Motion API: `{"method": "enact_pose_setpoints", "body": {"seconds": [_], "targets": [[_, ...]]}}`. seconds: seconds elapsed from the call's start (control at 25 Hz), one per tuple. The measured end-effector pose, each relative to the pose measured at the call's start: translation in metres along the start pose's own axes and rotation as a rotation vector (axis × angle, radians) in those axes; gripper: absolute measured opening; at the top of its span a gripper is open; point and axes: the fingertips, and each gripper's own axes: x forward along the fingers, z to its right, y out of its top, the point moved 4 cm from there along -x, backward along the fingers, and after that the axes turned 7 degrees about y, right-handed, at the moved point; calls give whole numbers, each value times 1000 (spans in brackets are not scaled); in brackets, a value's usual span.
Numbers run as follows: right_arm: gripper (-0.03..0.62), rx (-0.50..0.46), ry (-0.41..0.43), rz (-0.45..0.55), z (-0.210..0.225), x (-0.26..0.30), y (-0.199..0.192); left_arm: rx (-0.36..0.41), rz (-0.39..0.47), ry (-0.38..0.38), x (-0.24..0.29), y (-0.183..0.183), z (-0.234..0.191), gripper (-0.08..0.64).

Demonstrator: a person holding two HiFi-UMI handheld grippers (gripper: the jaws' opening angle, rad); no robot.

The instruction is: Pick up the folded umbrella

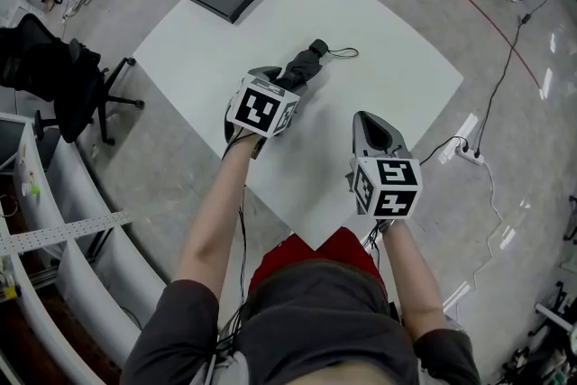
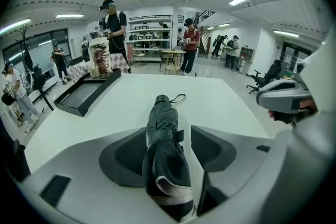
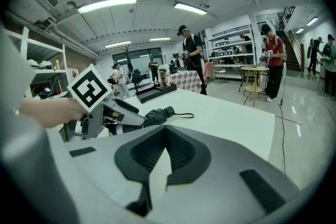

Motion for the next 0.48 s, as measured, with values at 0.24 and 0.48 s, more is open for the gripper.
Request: {"method": "enact_pose_setpoints", "body": {"seconds": [0.24,0.48], "targets": [[18,-3,10,-15,1,12,3,-20,-48,-23,14,1,-4,263],[18,-8,14,-24,4,21,5,-31,-95,-33,30,-2,-6,270]]}}
